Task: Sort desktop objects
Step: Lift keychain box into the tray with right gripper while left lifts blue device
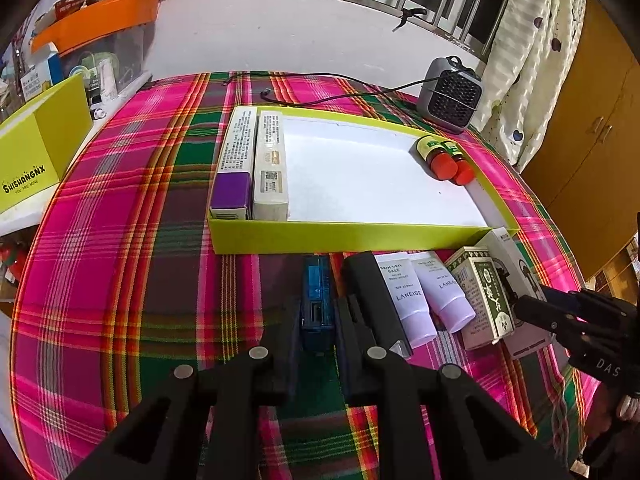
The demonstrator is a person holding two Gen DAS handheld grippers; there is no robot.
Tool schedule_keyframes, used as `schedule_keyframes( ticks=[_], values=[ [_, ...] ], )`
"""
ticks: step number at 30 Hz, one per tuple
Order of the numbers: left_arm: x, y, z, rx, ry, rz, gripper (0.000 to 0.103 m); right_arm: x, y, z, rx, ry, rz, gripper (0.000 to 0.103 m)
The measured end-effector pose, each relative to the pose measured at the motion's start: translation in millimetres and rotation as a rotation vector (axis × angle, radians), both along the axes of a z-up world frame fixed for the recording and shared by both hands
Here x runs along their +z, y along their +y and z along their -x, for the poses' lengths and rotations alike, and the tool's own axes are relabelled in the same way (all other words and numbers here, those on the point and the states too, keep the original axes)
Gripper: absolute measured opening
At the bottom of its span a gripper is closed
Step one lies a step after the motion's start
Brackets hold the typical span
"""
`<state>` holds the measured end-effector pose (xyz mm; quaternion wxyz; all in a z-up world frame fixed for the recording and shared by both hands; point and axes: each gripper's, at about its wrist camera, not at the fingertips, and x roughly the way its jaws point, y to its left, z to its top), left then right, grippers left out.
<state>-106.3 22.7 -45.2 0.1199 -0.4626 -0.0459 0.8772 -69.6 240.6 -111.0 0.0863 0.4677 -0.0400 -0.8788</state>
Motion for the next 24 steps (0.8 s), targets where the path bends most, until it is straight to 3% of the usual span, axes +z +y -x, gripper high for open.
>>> schedule_keyframes(
  ticks=[11,24],
  values=[
    [6.3,-3.9,-7.9,0.006,0.014,-0.006,0.016,3.7,10.6,-10.3,-0.008,0.018,0.058,0.030],
    [27.9,-3.9,-16.8,0.005,0.075,-0.037,0.016,27.9,19.7,-18.7,-0.036,0.106,0.113,0.030]
  ],
)
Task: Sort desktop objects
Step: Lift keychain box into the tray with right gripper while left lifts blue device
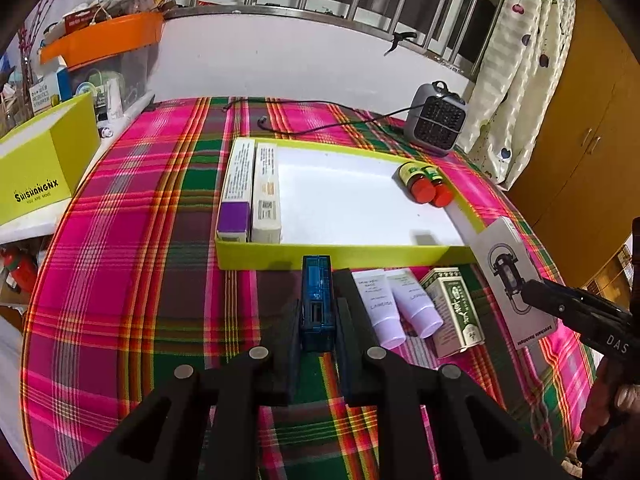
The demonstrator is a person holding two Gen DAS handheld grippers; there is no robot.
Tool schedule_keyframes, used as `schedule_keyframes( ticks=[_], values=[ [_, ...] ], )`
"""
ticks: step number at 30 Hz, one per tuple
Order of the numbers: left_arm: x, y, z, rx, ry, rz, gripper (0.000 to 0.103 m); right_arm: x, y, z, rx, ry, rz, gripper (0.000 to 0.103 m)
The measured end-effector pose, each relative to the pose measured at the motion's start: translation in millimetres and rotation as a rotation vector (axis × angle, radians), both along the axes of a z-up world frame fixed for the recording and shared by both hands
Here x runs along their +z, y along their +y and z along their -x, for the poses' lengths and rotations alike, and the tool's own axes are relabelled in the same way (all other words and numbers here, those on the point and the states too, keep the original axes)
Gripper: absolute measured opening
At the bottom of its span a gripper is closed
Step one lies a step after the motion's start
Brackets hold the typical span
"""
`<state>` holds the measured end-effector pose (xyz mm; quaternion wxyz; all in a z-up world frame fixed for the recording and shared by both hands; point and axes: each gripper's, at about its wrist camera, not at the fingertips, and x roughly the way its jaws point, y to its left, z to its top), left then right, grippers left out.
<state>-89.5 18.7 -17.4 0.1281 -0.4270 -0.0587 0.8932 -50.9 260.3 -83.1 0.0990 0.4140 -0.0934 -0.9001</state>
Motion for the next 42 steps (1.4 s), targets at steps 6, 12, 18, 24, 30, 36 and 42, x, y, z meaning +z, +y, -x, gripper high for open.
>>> schedule_keyframes(
  ticks=[6,12,18,24,30,36,42],
  values=[
    [6.4,3.9,2.5,0.001,0.017,-0.004,0.016,5.9,0.3,1.7,-0.007,0.025,0.029,0.030],
    [13.3,7.6,6.0,0.006,0.038,-0.008,0.016,9.3,-3.7,8.2,0.007,0.034,0.042,0.030],
    [17.6,9.5,11.7,0.006,0.055,-0.008,0.016,13.8,-10.2,16.4,0.022,0.047,0.052,0.030],
    [19.0,10.2,19.7,0.010,0.066,-0.010,0.016,17.1,-15.6,26.3,0.029,0.058,0.062,0.030],
    [21.9,11.0,29.3,0.018,0.082,-0.006,0.016,22.5,-22.4,39.8,0.037,0.073,0.072,0.030],
    [26.4,9.7,39.0,0.035,0.104,-0.004,0.016,26.5,-28.9,53.1,0.046,0.083,0.078,0.030],
    [30.4,6.8,50.6,0.056,0.125,-0.002,0.016,28.4,-35.9,66.1,0.053,0.085,0.080,0.030]
  ],
)
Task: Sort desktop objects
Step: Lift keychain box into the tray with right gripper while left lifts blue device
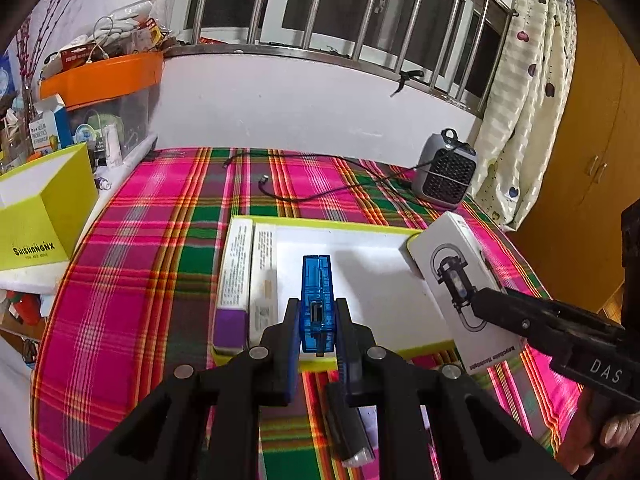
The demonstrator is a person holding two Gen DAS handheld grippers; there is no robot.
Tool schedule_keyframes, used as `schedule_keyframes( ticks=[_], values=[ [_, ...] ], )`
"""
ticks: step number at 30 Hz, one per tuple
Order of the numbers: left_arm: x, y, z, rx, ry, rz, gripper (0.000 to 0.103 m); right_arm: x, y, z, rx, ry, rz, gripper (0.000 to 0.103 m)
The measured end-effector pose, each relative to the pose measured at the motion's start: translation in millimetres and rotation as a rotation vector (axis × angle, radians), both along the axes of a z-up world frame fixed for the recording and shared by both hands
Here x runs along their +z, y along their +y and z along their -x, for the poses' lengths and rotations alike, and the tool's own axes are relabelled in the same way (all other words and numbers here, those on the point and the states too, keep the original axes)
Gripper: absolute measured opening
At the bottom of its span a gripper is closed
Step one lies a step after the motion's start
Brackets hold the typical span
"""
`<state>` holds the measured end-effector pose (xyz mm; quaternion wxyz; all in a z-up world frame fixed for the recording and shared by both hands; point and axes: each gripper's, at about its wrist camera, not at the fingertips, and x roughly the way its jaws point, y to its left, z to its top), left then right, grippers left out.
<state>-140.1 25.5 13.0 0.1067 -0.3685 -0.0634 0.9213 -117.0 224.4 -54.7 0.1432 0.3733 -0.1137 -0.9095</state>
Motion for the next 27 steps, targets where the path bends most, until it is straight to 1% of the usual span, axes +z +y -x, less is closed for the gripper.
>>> schedule_keyframes(
  ticks=[12,16,27],
  values=[
    [-3.6,-15.2,21.1,0.054,0.030,-0.017,0.016,-4.3,-18.3,35.7,0.015,-0.023,0.009,0.030],
    [-6.8,-21.9,22.0,0.066,0.035,-0.029,0.016,-6.9,-24.4,46.2,0.016,-0.033,0.015,0.030],
    [-10.7,-43.3,21.1,0.105,0.055,-0.059,0.016,-21.0,-40.0,74.1,-0.011,-0.096,0.034,0.030]
  ],
)
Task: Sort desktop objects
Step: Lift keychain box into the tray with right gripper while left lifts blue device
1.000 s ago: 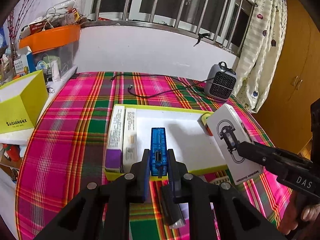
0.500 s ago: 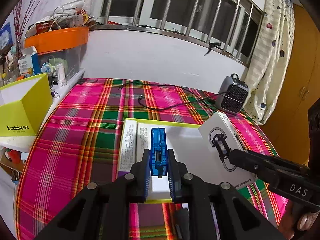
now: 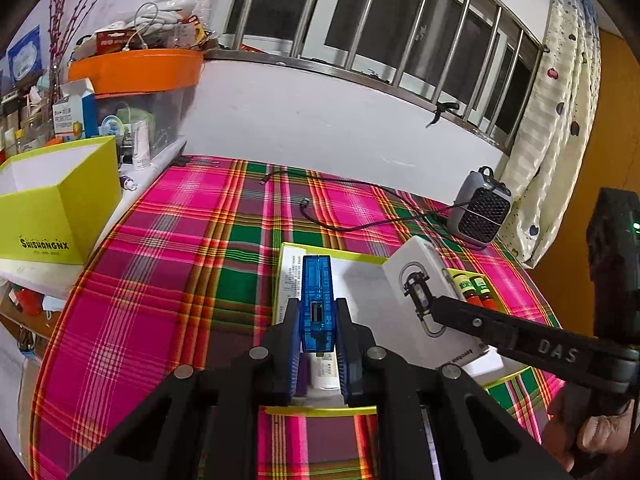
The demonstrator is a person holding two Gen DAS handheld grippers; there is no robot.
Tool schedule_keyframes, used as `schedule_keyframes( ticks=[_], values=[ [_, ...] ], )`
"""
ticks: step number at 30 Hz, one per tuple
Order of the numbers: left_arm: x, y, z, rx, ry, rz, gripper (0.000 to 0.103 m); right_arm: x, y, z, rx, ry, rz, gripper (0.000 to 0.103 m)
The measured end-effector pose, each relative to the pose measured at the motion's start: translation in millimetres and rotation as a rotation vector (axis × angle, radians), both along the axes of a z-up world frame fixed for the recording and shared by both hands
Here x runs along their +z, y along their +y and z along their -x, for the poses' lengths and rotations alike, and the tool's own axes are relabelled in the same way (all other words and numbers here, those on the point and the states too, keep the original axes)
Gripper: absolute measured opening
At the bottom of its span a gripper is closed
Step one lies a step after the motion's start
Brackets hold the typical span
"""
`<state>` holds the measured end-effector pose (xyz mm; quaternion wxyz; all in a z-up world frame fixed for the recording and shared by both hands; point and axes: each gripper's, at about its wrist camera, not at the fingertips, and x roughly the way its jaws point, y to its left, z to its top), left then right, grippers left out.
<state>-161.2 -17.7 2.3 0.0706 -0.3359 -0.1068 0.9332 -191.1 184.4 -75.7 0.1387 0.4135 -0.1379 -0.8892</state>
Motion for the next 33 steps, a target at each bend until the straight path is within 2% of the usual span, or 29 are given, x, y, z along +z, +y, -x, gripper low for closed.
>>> schedule_keyframes(
  ticks=[11,24,33],
  values=[
    [-1.8,-15.0,-1.3,0.030,0.004,-0.027,0.016,-19.9,-23.5,28.7,-0.037,-0.089,0.042,0.030],
    [-2.4,-16.0,-2.5,0.033,0.003,-0.033,0.016,-39.7,-39.1,48.9,-0.099,-0.153,0.072,0.031],
    [-3.1,-15.9,-2.8,0.031,0.005,-0.032,0.016,-35.1,-42.4,47.8,-0.083,-0.160,0.101,0.034]
  ],
)
